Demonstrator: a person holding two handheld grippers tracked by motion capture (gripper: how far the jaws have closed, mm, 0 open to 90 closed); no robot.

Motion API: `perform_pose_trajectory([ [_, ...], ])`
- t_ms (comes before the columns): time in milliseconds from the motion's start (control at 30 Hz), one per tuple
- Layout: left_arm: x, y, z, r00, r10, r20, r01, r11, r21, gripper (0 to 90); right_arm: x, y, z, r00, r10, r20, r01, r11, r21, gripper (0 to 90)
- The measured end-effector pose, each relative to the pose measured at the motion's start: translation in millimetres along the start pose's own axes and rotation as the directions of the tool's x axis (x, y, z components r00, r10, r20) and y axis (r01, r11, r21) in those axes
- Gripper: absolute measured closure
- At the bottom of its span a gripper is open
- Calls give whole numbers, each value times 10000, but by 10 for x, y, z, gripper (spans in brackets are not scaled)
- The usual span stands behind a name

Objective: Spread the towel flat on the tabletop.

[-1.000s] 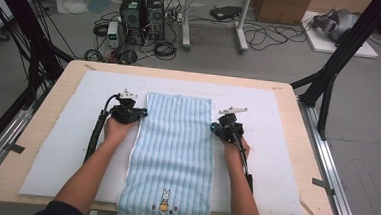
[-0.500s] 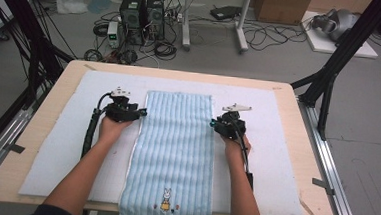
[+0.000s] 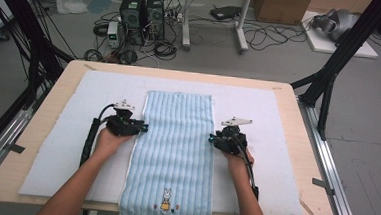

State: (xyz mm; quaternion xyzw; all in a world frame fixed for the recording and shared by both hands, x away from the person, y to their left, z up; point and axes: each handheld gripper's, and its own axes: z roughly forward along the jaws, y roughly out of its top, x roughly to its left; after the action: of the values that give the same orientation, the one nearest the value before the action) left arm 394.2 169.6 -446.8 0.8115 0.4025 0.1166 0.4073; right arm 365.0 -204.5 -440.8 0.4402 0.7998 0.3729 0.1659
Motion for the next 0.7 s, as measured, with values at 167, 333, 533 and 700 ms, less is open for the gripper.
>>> perform_pose_trajectory([
  [167, -51, 1, 42, 9985, -171, -516, 155, 9994, -322, 868, 25, -10, 42, 9995, -296, -65, 299, 9987, 406, 866],
  [333, 6, 27, 107, 9899, -953, -1048, 871, 9930, -802, 870, -13, 30, 86, 9991, -263, 329, 253, 9992, 297, 874],
  [533, 80, 54, 129, 9831, -1479, -1077, 1371, 9854, -1013, 828, -75, 74, 181, 9987, 87, 506, -82, 9999, -104, 822],
  [700, 71, -24, -1, 9915, -1220, -450, 1175, 9889, -909, 527, -78, 35, 82, 9993, 289, 245, -279, 9988, -405, 683],
])
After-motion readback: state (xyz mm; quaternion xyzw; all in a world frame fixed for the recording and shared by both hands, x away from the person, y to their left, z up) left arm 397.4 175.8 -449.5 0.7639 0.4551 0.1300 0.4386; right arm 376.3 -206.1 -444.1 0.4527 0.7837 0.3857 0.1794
